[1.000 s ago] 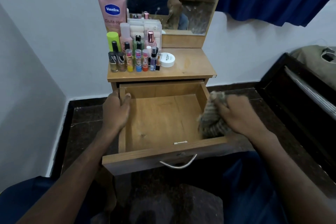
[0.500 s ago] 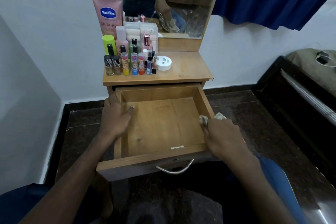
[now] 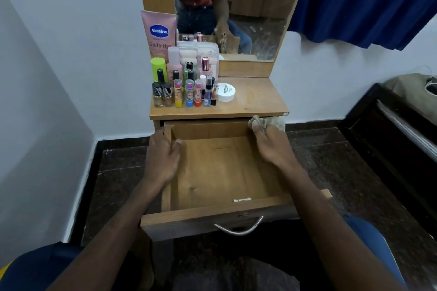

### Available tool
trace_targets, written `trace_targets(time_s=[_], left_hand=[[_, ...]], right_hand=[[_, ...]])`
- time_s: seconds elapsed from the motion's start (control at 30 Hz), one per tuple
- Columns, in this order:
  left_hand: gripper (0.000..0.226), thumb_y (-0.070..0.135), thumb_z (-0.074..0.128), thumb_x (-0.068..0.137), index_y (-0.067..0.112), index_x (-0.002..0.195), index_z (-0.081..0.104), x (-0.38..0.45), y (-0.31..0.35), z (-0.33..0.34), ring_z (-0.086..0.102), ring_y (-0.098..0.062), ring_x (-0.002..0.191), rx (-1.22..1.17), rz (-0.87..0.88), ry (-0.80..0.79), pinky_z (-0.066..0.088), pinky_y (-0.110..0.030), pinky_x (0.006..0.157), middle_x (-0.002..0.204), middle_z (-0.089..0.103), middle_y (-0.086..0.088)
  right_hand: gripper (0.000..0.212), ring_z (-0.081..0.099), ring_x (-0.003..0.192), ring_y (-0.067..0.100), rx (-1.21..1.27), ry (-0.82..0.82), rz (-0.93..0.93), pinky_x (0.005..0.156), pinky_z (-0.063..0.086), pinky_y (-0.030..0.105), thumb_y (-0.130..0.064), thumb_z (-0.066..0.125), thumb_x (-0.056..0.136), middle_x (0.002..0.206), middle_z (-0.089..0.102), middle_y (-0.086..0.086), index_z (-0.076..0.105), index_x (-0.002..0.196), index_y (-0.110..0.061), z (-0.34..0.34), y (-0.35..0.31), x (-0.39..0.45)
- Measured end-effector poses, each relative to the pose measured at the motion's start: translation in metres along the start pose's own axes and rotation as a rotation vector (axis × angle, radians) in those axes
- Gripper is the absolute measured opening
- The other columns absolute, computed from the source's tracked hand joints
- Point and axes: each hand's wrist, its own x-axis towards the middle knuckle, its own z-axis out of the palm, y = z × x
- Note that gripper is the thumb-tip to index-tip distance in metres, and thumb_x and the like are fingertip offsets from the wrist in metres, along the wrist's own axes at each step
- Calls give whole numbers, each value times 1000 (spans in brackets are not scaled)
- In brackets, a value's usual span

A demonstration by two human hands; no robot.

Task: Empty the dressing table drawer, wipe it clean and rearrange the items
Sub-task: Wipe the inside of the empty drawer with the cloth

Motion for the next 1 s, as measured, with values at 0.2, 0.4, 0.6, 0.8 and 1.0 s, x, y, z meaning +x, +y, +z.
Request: trace_targets(time_s=[0.2,0.4,0.6,0.8,1.0], left_hand=[[37,30,55,107,12,140,53,-1,1,5,54,-26,128,-2,12,31,50,-49,107,137,55,-10],[37,37,50,108,14,137,55,-2,-1,5,55,-25,126,-17,27,49,50,-51,107,133,58,-7],[39,38,48,109,14,140,55,-3,0,6,54,-26,130,-21,34,56,50,-51,108,137,56,-9],[37,36,48,110,14,139,53,-5,2,6,55,-24,125,-58,-10,72,50,-46,105,136,55,-8],[34,35,45,111,14,137,53,-5,3,6,56,-23,121,-51,-21,84,51,-45,102,135,54,-7]], right_hand=[[47,76,104,36,1038,-128,488,95,60,56,-53,46,107,107,80,17,68,119,-13,-3,-5,-38],[49,76,108,37,1253,-114,455,94,60,55,-49,51,106,120,76,20,63,133,-9,-18,12,-37],[45,63,118,23,250,-188,-246,96,55,43,-56,39,108,139,63,8,52,144,-32,-11,-13,-50],[44,56,132,24,-164,-459,-499,94,39,25,-40,44,112,149,57,4,55,149,-20,30,-2,-28],[88,-16,161,35,-680,-732,-456,130,2,51,-44,50,108,173,-23,11,-7,167,-12,87,-11,6]])
